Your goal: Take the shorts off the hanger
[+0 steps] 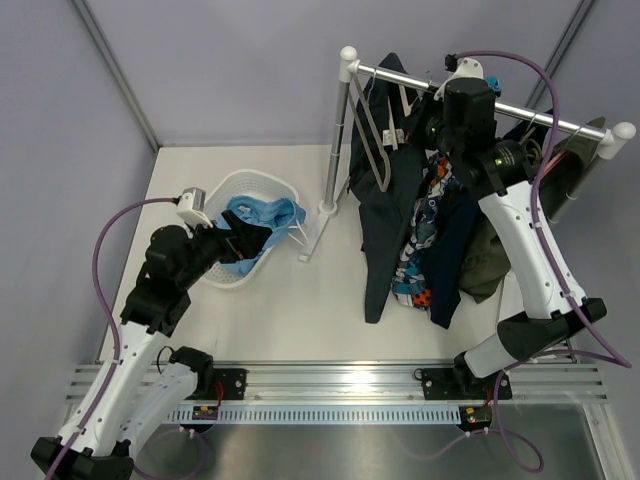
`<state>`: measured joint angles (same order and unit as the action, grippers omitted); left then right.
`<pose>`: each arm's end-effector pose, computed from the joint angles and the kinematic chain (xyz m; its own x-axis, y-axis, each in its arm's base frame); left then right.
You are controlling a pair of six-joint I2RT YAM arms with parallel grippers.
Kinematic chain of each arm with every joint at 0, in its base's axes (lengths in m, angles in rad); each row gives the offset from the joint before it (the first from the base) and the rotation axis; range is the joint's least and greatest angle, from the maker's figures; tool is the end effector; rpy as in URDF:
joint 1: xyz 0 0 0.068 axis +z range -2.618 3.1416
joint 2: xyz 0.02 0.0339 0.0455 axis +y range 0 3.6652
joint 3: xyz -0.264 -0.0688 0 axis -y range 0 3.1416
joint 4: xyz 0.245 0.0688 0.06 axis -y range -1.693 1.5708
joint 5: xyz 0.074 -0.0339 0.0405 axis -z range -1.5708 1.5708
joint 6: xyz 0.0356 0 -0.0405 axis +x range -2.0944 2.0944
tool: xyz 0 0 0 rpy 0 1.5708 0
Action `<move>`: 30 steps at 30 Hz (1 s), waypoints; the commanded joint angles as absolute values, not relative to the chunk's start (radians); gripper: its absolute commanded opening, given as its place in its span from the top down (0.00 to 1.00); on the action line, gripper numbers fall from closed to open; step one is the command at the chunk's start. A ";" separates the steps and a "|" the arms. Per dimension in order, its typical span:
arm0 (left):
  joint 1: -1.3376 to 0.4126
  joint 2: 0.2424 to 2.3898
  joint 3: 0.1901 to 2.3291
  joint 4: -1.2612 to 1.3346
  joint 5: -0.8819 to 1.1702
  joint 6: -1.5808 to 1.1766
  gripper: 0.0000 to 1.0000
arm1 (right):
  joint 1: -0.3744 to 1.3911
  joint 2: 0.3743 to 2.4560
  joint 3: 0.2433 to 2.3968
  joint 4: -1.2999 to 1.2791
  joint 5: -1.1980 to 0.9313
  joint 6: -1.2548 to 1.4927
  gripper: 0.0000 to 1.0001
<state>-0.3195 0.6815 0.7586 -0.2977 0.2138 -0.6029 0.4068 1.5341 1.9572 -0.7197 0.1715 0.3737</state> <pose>0.1503 -0.0577 0.3347 -0.4566 -0.4326 -0.7774 0.2969 0.7496 -0.5915 0.2902 0.1184 0.5007 -0.3375 0.2463 -0.9085 -0.1254 0.9448 0.3027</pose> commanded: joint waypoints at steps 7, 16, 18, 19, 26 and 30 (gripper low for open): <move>-0.322 0.684 0.778 -0.252 0.245 -0.594 0.01 | 0.413 1.413 1.924 -0.560 0.176 0.364 1.00; -0.322 0.695 0.785 -0.244 0.267 -0.588 0.01 | 0.414 1.272 1.674 -0.571 0.092 0.302 1.00; -0.322 0.699 0.787 -0.238 0.273 -0.586 0.01 | 0.416 1.223 1.603 -0.554 0.083 0.262 1.00; -0.322 0.703 0.787 -0.233 0.276 -0.586 0.01 | 0.416 1.207 1.582 -0.548 0.080 0.252 1.00; -0.327 0.741 0.801 -0.210 0.324 -0.581 0.01 | 0.436 1.111 1.421 -0.540 -0.026 0.118 1.00; -0.336 0.768 0.808 -0.206 0.363 -0.569 0.01 | 0.442 1.085 1.359 -0.586 -0.135 0.055 1.00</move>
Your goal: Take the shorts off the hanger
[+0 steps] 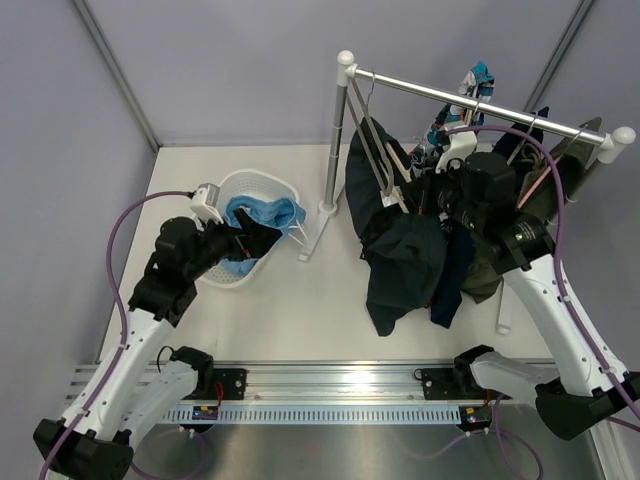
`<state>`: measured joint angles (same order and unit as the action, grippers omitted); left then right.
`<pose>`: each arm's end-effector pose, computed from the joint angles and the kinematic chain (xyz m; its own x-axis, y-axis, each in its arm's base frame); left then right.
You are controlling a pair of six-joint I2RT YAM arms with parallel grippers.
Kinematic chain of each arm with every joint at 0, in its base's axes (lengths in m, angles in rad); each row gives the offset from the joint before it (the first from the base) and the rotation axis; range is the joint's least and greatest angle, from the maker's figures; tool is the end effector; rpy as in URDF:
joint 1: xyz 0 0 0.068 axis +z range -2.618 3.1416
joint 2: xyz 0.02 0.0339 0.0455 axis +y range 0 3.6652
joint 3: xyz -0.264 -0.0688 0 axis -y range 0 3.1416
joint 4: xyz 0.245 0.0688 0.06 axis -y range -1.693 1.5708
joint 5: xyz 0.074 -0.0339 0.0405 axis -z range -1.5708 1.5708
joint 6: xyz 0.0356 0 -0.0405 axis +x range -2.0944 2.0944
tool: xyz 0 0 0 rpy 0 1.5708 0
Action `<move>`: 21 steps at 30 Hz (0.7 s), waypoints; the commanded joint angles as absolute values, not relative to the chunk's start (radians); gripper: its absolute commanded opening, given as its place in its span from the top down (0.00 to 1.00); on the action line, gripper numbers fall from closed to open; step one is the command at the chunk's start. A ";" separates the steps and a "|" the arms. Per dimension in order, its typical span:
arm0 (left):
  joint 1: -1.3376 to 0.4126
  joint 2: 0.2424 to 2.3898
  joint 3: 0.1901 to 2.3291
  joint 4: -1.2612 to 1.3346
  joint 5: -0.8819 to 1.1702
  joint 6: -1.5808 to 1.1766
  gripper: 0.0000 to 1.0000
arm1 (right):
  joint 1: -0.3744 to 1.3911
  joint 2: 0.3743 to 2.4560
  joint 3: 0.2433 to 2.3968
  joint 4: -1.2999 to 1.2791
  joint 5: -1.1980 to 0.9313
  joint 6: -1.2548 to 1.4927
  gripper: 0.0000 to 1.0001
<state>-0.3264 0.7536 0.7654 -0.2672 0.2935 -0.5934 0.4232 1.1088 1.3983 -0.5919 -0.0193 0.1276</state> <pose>0.1637 -0.0663 0.3297 -0.5183 -0.3897 -0.7613 0.3405 0.7226 -0.6016 0.2045 0.0929 0.4446 -0.3237 -0.0063 -0.9461 -0.3894 0.9123 0.1272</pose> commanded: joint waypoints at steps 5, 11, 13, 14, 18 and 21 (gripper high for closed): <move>-0.365 0.796 0.805 -0.201 0.373 -0.561 0.01 | 0.446 1.049 1.278 -0.630 -0.107 0.081 1.00; -0.400 0.831 0.798 -0.181 0.364 -0.563 0.01 | 0.457 1.005 1.206 -0.686 -0.167 0.095 1.00; -0.423 0.853 0.801 -0.172 0.357 -0.557 0.01 | 0.465 0.991 1.189 -0.706 -0.184 0.094 1.00; -0.431 0.862 0.804 -0.170 0.351 -0.554 0.01 | 0.466 0.985 1.172 -0.713 -0.192 0.091 1.00; -0.498 0.908 0.824 -0.169 0.312 -0.525 0.02 | 0.479 0.954 1.118 -0.761 -0.254 0.077 1.00; -0.569 0.946 0.844 -0.160 0.256 -0.497 0.03 | 0.482 0.907 1.060 -0.787 -0.302 0.064 1.00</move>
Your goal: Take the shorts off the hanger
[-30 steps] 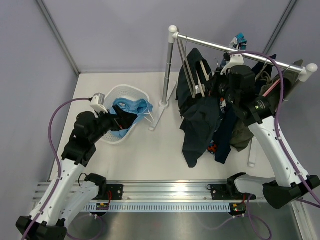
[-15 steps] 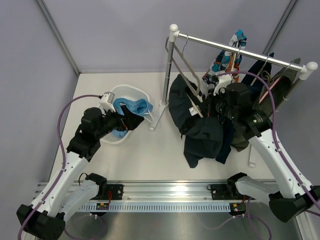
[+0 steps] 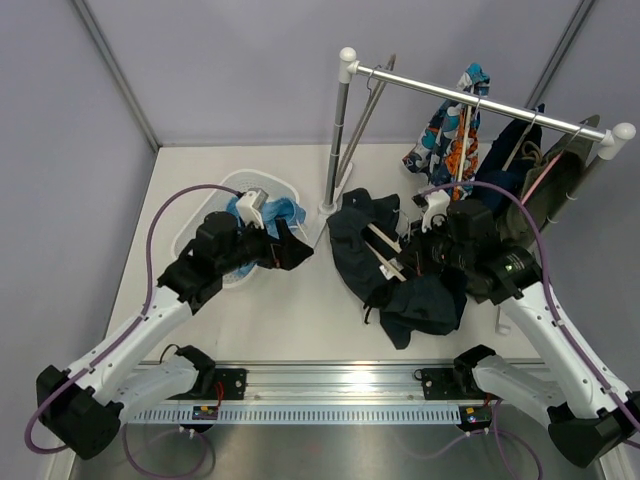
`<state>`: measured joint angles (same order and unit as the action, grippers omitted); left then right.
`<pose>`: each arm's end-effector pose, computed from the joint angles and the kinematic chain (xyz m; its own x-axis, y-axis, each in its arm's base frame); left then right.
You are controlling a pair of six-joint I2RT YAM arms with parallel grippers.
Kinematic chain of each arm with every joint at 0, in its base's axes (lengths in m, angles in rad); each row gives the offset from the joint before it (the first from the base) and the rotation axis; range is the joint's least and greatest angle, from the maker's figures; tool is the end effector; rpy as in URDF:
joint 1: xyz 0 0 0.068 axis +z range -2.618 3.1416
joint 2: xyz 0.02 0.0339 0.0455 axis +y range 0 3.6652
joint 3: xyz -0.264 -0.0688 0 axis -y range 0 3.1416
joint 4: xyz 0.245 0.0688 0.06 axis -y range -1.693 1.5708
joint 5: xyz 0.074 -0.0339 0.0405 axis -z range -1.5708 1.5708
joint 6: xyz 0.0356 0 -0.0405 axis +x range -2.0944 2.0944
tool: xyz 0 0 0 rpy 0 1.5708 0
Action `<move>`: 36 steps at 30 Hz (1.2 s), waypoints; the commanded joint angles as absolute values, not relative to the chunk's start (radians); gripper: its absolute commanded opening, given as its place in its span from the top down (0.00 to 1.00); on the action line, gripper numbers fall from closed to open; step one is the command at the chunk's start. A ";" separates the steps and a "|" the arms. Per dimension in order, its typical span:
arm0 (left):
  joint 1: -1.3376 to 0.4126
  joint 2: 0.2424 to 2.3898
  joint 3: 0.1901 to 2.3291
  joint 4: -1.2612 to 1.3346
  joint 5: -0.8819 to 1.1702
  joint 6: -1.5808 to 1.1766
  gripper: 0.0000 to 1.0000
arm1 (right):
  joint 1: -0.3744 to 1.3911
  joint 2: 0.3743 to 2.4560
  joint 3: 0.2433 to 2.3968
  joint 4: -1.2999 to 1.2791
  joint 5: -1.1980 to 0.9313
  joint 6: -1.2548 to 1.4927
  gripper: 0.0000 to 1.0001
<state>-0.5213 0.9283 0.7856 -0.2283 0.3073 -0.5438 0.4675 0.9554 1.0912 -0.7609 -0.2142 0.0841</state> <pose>0.1797 -0.1156 0.3103 -0.6411 -0.2005 -0.7408 0.4527 0.6806 -0.5760 0.1666 0.0926 0.3580 -0.5705 -0.1960 -0.7976 -0.5483 0.8140 0.1921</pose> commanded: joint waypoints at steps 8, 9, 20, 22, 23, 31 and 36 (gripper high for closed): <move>-0.755 1.043 0.891 -0.089 0.114 -0.462 0.07 | 0.543 0.859 0.979 -0.747 -0.385 -0.061 1.00; -0.774 1.070 0.913 -0.092 0.091 -0.462 0.09 | 0.549 0.868 0.983 -0.741 -0.380 -0.060 1.00; -0.963 1.265 1.091 -0.280 -0.279 -0.505 0.27 | 0.597 0.977 1.057 -0.680 -0.360 -0.037 1.00; -0.979 1.311 1.129 -0.350 -0.339 -0.505 0.31 | 0.597 0.977 1.063 -0.680 -0.360 -0.032 1.00; -0.980 1.324 1.137 -0.368 -0.354 -0.503 0.31 | 0.597 0.977 1.066 -0.680 -0.360 -0.031 1.00; -0.983 1.422 1.175 -0.416 -0.452 -0.483 0.58 | 0.597 0.965 1.081 -0.680 -0.362 -0.020 1.00; -0.982 1.433 1.232 -0.455 -0.534 -0.476 1.00 | 0.597 0.953 1.086 -0.696 -0.342 -0.046 1.00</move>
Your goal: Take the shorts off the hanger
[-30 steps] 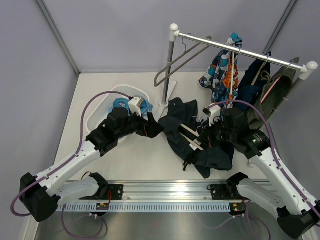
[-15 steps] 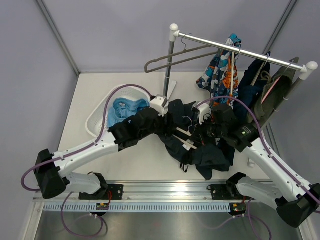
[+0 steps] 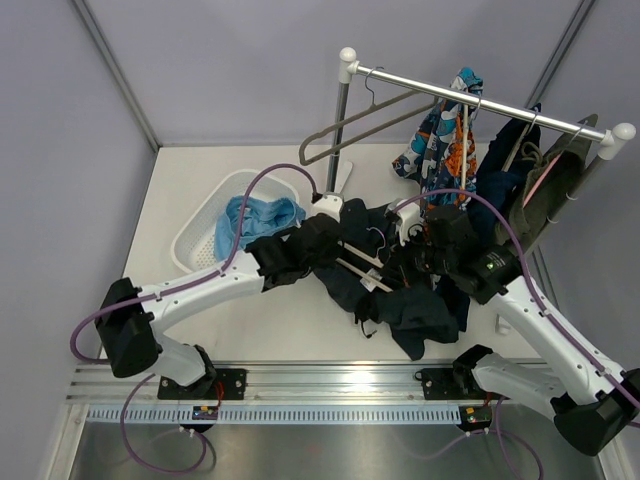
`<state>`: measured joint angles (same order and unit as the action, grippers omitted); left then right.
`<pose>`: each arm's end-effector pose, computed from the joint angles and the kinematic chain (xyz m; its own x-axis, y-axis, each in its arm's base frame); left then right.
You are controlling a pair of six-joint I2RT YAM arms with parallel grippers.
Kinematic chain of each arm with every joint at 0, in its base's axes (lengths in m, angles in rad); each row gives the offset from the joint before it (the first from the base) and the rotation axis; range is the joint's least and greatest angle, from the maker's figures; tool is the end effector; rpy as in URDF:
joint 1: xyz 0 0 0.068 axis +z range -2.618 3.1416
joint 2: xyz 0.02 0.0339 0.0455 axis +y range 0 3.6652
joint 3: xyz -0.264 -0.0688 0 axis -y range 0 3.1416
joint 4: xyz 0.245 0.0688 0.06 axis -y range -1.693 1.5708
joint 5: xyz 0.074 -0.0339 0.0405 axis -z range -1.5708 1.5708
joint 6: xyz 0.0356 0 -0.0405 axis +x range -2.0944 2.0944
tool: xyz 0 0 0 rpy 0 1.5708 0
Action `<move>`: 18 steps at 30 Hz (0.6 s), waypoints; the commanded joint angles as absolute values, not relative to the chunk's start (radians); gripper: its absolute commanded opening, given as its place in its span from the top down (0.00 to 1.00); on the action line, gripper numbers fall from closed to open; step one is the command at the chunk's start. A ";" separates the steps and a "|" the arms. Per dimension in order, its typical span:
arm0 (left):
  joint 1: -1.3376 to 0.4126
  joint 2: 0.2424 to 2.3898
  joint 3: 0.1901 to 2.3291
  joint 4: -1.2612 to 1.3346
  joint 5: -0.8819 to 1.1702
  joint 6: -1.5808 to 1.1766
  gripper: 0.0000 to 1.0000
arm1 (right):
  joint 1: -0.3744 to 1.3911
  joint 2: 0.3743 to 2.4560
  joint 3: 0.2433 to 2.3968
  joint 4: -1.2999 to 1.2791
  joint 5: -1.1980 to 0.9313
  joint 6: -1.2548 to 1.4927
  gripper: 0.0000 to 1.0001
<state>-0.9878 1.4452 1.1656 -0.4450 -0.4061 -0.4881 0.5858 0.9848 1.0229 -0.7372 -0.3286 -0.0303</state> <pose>0.1873 -0.2585 0.2947 -0.6056 0.1358 -0.7841 0.3624 0.9243 -0.1199 0.1594 0.1196 0.3334 -0.5139 -0.3754 -0.7714 -0.7450 0.6410 0.1844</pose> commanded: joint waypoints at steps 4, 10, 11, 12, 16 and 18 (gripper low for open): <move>-0.939 1.378 1.239 -0.512 -0.578 -0.466 1.00 | 0.597 0.911 1.069 -0.733 -0.336 -0.116 1.00; -0.777 1.250 1.149 -0.525 -0.482 -0.454 1.00 | 0.595 0.807 1.003 -0.791 -0.363 -0.225 1.00; -0.758 1.229 1.138 -0.520 -0.457 -0.450 1.00 | 0.597 0.795 0.999 -0.792 -0.367 -0.227 1.00; -0.729 1.221 1.126 -0.502 -0.436 -0.449 1.00 | 0.595 0.773 0.997 -0.790 -0.370 -0.226 1.00; -0.704 1.207 1.054 -0.405 -0.239 -0.449 1.00 | 0.595 0.738 1.003 -0.746 -0.400 -0.198 1.00; -0.704 1.203 1.000 -0.309 -0.143 -0.448 1.00 | 0.595 0.750 1.015 -0.701 -0.385 -0.158 1.00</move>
